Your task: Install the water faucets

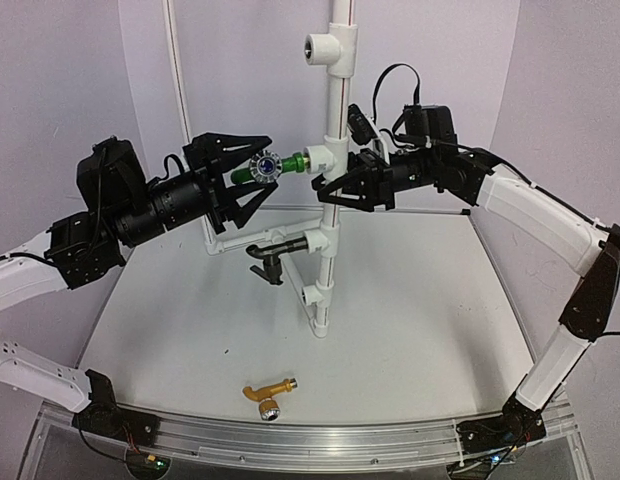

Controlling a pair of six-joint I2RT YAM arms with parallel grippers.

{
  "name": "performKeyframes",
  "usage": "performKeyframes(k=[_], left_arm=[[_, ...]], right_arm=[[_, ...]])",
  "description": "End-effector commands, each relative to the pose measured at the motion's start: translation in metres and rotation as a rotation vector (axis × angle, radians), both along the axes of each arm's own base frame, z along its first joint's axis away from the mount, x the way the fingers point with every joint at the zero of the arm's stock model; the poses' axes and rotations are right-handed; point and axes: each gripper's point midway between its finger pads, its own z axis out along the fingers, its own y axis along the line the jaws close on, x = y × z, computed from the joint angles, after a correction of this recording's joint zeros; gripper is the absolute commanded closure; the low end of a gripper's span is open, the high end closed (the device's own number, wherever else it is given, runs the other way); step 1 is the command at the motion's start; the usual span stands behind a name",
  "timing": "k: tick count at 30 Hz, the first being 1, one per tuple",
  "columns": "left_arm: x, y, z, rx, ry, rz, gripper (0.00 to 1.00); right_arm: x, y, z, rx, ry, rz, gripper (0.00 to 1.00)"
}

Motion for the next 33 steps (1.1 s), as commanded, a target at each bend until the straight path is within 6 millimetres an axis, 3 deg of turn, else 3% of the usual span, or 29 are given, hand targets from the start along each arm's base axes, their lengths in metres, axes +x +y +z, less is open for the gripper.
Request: performKeyframes(k=[1,7,17,23,33], left_arm=[[-0.015,-0.005,0.02,0.011,-0.095,-0.061,0.38],[-0.009,0.001,0.015,0.067,-0.127,-0.005,0.54],[-0.003,0.01,0.017,0.192,-0.258,0.074,0.66],[0.009,0.014,0.018,0.324,-0.356,0.153,0.73],[0.017,0.01,0.017,0.517,-0.61,0.201,0.74]], right_arm=[[0.01,0.006,0.008,0.024,-0.081,-0.047,0.67],[0.009,0.006,0.008,0.026,-0.076,-0.041,0.77],[0.003,0.005,0.012,0.032,-0.049,-0.012,1.0],[-0.003,0.002,0.017,0.037,-0.023,0.006,1.0],[-0.008,0.0,0.018,0.031,0.023,0.019,1.0]])
